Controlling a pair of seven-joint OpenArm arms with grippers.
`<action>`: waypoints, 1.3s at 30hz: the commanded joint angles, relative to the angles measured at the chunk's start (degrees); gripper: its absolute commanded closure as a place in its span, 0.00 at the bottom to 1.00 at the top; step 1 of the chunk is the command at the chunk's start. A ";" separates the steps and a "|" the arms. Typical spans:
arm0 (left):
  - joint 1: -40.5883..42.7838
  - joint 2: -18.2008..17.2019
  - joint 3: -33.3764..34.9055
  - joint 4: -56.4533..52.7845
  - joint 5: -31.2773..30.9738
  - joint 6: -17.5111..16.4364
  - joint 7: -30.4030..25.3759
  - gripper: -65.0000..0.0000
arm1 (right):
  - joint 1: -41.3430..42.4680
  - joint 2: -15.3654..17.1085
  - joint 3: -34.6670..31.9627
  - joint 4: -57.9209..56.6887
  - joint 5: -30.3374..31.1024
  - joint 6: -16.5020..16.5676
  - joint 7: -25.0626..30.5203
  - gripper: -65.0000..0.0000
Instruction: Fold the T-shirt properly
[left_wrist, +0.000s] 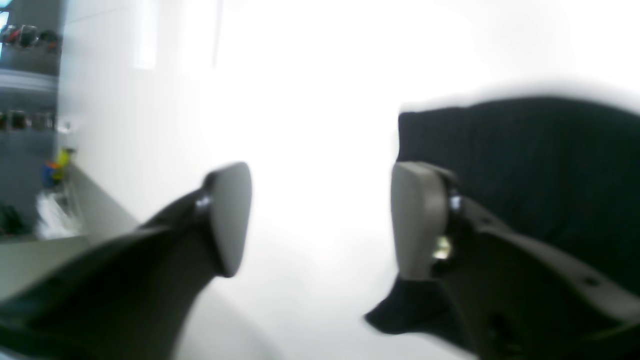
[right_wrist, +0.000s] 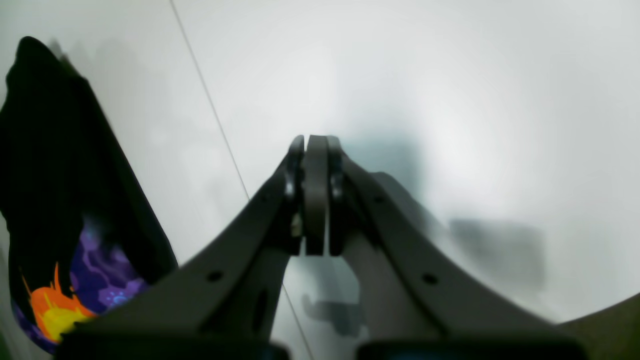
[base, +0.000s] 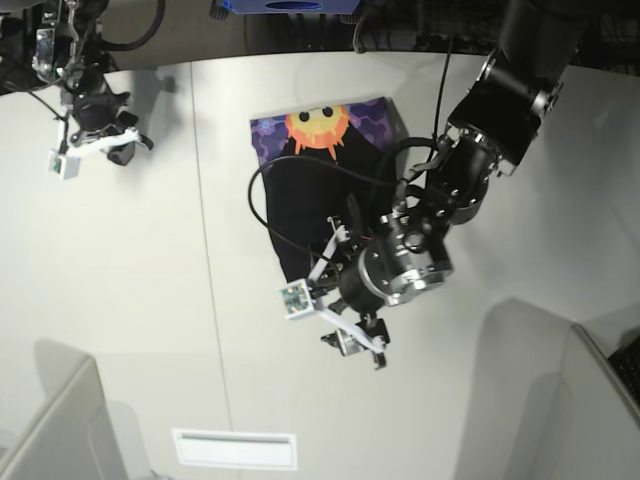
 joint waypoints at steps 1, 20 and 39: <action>1.64 -0.69 -3.98 2.44 -1.35 -0.02 0.08 0.51 | -0.21 0.76 0.51 1.16 0.21 0.65 1.08 1.00; 71.27 -15.99 -39.58 9.82 -7.33 -0.02 -30.07 1.00 | -29.48 6.65 1.31 4.59 0.13 3.64 0.46 1.00; 68.63 -2.71 -15.49 -54.36 1.38 21.79 -61.54 1.00 | -9.00 3.66 -37.64 -41.48 -31.35 23.59 6.97 1.00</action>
